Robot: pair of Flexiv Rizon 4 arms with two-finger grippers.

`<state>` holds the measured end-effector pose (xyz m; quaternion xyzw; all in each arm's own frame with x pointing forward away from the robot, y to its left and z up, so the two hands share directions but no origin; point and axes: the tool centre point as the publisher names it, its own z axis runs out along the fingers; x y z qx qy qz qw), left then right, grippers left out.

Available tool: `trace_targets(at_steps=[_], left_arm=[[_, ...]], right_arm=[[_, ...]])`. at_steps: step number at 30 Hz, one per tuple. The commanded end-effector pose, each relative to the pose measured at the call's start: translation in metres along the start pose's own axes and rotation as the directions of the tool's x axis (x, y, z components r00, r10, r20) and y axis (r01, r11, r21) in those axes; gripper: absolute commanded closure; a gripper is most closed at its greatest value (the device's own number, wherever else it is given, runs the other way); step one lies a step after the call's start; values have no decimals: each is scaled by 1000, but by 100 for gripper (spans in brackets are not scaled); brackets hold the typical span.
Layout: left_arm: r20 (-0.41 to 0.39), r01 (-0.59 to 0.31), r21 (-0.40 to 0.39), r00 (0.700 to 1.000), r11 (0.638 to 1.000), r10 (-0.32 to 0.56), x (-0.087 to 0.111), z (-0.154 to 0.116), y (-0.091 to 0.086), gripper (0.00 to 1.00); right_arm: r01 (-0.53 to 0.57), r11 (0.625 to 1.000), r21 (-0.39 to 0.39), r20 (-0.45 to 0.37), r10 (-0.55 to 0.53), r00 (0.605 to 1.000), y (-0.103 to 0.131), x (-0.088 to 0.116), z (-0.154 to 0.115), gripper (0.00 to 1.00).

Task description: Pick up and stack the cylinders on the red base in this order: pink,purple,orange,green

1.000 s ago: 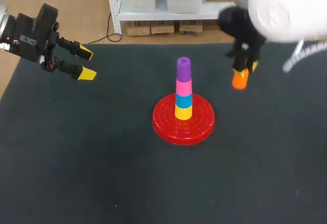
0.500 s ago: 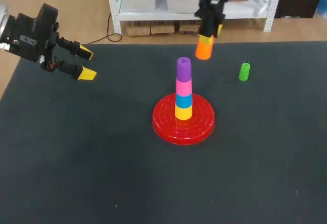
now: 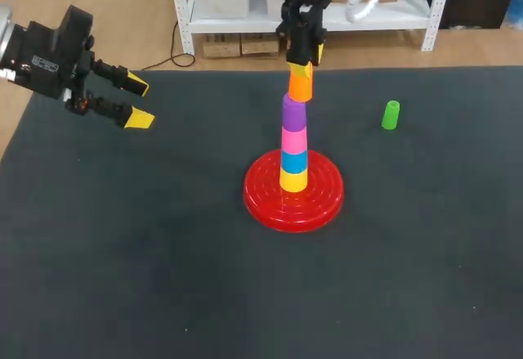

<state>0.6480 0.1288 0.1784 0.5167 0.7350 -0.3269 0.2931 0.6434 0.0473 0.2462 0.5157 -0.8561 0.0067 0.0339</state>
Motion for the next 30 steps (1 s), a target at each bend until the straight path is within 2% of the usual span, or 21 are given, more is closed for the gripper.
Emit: trace_targets(at_steps=[1, 17, 30], left_arm=[[4, -2, -2, 1000, 1000, 2, 1, 0, 0, 0], [4, -2, -2, 1000, 1000, 2, 1, 0, 0, 0], [4, -2, -2, 1000, 1000, 2, 1, 0, 0, 0]], right_arm=[[-1, 1000, -6, -44, 0, 999, -5, -10, 2, 100], [9, 1000, -18, -93, -11, 996, -10, -22, 15, 100], [19, 999, -37, -87, -22, 996, -2, -11, 20, 100]])
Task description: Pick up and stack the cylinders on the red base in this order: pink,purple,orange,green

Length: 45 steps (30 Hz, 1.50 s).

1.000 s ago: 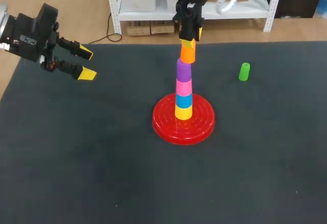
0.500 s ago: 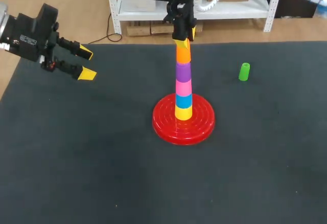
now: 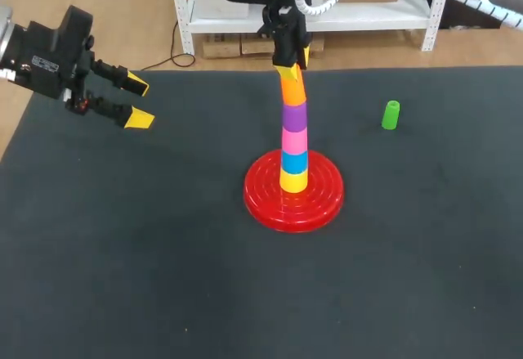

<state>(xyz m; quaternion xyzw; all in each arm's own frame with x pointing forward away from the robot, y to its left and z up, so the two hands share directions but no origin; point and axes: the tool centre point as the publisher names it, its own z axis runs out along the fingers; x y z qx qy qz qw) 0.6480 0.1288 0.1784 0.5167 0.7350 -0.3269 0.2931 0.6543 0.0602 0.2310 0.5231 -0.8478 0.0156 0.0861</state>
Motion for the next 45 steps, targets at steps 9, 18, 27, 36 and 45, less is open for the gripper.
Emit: trace_targets(at_steps=[9, 18, 27, 36, 45], left_arm=[[4, -2, -2, 1000, 1000, 2, 1, 0, 0, 0], [4, -2, -2, 1000, 1000, 2, 1, 0, 0, 0], [4, -2, -2, 1000, 1000, 2, 1, 0, 0, 0], [4, -2, -2, 1000, 1000, 2, 1, 0, 0, 0], [4, -2, -2, 1000, 1000, 2, 1, 0, 0, 0]], right_arm=[[-28, 999, -26, 28, 29, 999, 0, 13, 12, 100], [-27, 999, -31, 61, 29, 998, 4, 16, 8, 100], [-23, 999, -28, 79, 26, 997, 5, 16, 4, 100], [-16, 1000, -19, 82, 18, 996, 8, 17, 3, 100], [-16, 1000, -22, 65, 18, 998, 12, 17, 13, 100]])
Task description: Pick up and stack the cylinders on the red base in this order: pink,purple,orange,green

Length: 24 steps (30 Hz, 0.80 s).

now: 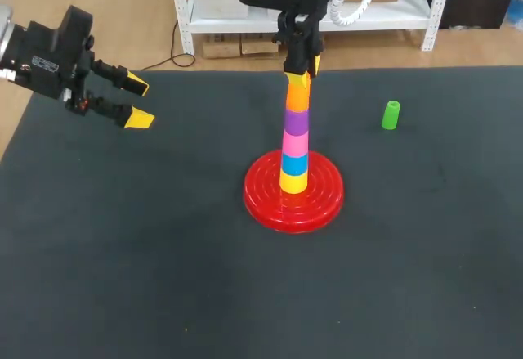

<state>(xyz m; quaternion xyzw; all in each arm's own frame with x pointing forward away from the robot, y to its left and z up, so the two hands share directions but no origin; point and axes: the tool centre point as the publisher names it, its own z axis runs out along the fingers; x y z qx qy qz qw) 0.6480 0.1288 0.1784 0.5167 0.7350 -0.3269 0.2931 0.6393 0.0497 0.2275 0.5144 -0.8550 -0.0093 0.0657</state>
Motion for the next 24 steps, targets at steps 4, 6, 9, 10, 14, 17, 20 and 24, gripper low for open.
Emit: trace_targets(at_steps=[4, 6, 9, 10, 14, 17, 20, 24], left_arm=[[4, -2, -2, 1000, 1000, 2, 1, 0, 0, 0], [4, -2, -2, 1000, 1000, 2, 1, 0, 0, 0], [4, -2, -2, 1000, 1000, 2, 1, 0, 0, 0], [4, -2, -2, 1000, 1000, 2, 1, 0, 0, 0], [4, -2, -2, 1000, 1000, 2, 1, 0, 0, 0], [4, -2, -2, 1000, 1000, 2, 1, 0, 0, 0], [4, -2, -2, 1000, 1000, 2, 1, 0, 0, 0], [4, -2, -2, 1000, 1000, 2, 1, 0, 0, 0]], right_arm=[[6, 1000, 6, -11, -6, 1000, 5, 1, 11, 100], [8, 1000, 9, -16, -8, 1000, 6, 0, 12, 100], [7, 1000, 14, -28, -6, 1000, 6, -2, 17, 100], [6, 1000, 14, -31, -6, 1000, 5, -3, 18, 100], [2, 1000, -15, -24, -2, 1000, 5, -2, 17, 100], [2, 1000, -22, -3, -2, 1000, 4, -1, 9, 82], [0, 999, -32, 28, 1, 1000, 1, -1, -2, 0], [-38, 999, -33, 91, 41, 995, -14, 3, -25, 0]])
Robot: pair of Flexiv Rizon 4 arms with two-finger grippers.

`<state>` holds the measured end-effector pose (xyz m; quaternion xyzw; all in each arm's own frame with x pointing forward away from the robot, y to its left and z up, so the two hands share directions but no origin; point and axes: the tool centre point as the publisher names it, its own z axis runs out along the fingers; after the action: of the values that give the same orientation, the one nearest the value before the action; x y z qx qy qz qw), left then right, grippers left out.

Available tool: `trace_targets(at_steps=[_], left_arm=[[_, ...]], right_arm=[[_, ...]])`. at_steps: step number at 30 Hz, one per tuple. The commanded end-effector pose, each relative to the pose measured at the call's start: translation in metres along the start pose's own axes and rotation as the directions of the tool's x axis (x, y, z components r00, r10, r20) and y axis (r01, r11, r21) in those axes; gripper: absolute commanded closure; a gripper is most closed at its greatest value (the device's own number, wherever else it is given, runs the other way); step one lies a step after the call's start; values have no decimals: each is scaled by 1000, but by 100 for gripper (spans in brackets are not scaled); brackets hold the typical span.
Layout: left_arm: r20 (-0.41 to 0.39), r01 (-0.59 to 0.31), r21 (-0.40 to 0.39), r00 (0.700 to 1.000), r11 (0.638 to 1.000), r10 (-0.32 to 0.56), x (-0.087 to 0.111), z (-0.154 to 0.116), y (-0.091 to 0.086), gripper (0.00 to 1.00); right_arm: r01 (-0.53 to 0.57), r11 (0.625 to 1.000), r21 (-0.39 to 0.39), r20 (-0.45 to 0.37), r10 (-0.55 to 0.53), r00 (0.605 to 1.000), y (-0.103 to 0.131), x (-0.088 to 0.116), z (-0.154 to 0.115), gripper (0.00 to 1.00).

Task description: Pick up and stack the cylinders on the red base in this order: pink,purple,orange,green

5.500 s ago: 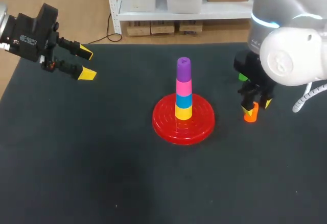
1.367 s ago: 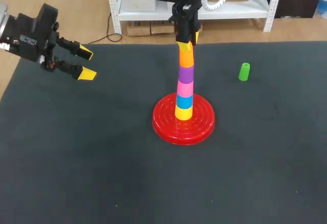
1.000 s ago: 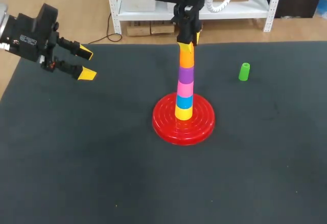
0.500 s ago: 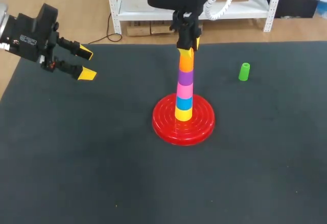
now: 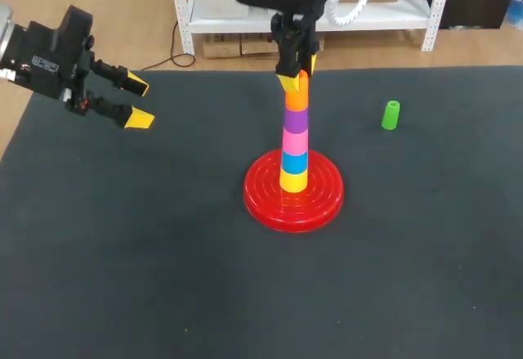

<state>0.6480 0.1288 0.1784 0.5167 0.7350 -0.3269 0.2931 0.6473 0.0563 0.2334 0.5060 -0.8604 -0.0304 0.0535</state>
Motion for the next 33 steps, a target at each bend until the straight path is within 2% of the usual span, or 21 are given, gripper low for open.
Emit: trace_targets(at_steps=[1, 4, 7, 8, 10, 13, 18, 24, 27, 33], left_arm=[[4, -2, -2, 1000, 1000, 2, 1, 0, 0, 0], [4, -2, -2, 1000, 1000, 2, 1, 0, 0, 0], [4, -2, -2, 1000, 1000, 2, 1, 0, 0, 0], [4, -2, -2, 1000, 1000, 2, 1, 0, 0, 0], [4, -2, -2, 1000, 1000, 2, 1, 0, 0, 0], [4, -2, -2, 1000, 1000, 2, 1, 0, 0, 0], [4, -2, -2, 1000, 1000, 2, 1, 0, 0, 0], [4, -2, -2, 1000, 1000, 2, 1, 0, 0, 0], [4, -2, -2, 1000, 1000, 2, 1, 0, 0, 0], [4, -2, -2, 1000, 1000, 2, 1, 0, 0, 0]], right_arm=[[-35, 999, -8, 68, 35, 997, -16, 13, -24, 0], [-106, 994, -8, 111, 106, 988, -41, 19, -36, 0], [-199, 979, -40, 144, 203, 969, -76, 29, -33, 0], [-236, 972, -25, 130, 237, 963, -90, 32, -27, 0], [-311, 948, -59, 125, 316, 940, -118, 40, -12, 0], [-406, 911, -69, 101, 411, 906, -155, 52, 17, 0], [-529, 843, -92, 53, 535, 843, -209, 74, 76, 0], [-587, 807, -54, -35, 586, 809, -235, 90, 127, 0], [-581, 813, -27, -67, 579, 813, -237, 87, 139, 0], [-568, 823, -8, -79, 566, 820, -237, 81, 156, 0]])
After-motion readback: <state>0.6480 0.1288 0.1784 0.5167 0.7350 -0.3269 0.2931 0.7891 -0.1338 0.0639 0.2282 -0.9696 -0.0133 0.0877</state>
